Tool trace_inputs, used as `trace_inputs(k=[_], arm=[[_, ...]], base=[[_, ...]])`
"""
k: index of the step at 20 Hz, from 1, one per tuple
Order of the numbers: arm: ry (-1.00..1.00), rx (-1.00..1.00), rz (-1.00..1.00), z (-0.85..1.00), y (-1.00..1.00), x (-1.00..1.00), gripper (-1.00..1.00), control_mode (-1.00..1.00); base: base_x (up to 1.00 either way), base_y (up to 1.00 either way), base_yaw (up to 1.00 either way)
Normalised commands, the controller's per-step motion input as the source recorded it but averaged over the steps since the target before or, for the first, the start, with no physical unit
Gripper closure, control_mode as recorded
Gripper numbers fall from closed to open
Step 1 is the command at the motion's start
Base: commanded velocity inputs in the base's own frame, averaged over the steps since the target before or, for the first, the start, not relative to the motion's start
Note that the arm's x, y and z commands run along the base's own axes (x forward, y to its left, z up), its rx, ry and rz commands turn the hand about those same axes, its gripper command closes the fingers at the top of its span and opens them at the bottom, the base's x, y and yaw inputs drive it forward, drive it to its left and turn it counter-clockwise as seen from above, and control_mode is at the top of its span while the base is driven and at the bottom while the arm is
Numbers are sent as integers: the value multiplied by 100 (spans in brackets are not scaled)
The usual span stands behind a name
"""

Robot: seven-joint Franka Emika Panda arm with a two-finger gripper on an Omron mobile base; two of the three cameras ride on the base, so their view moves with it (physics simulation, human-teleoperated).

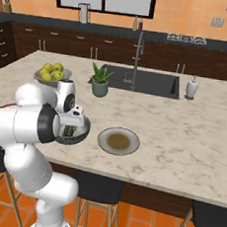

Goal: Pick the chicken drumstick and cucumber from their plates and place them in the bowl. Then put the bowl in the fridge.

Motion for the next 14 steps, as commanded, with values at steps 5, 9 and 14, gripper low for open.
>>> trace_inputs(k=[5,9,14], arm=[[8,0,-1,66,-28,-94,-100,-100],[0,0,0,17,-46,-100,-100,-100],[0,0,0,24,-27,-100,-100,-100]], base=[[0,0,0],[0,0,0],[0,0,0]])
